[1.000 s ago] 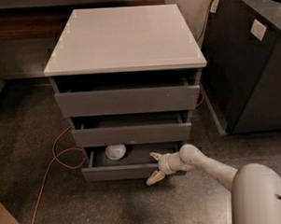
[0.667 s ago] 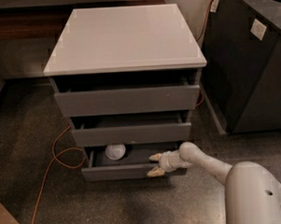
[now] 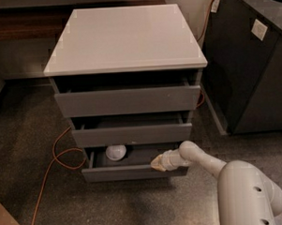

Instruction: Pick coke can from bottom drawer and place on counter

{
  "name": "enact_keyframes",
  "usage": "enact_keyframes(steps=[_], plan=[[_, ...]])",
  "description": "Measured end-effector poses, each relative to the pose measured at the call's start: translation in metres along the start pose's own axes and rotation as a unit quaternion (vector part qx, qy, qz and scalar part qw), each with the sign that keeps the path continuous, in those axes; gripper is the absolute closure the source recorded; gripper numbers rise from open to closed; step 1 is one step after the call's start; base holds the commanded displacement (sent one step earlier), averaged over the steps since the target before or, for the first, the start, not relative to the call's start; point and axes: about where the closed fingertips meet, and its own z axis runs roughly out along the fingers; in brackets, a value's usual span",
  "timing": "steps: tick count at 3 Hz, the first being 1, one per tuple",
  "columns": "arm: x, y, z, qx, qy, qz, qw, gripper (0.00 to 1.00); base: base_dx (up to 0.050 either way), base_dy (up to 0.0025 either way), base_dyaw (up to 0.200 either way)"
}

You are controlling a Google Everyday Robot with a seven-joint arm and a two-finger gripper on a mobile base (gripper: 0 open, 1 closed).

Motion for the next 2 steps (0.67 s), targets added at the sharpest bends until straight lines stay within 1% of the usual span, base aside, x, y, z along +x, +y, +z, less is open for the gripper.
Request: enact_keyframes(steps=[1, 2], plan=[[0.0, -0.001, 0.002, 0.002, 0.004, -0.002, 1.0, 1.0, 0.0, 0.0, 0.0], [0.001, -0.016, 0.006, 0.019, 0.025, -0.014, 0.9994, 1.0, 0.0, 0.0, 0.0]])
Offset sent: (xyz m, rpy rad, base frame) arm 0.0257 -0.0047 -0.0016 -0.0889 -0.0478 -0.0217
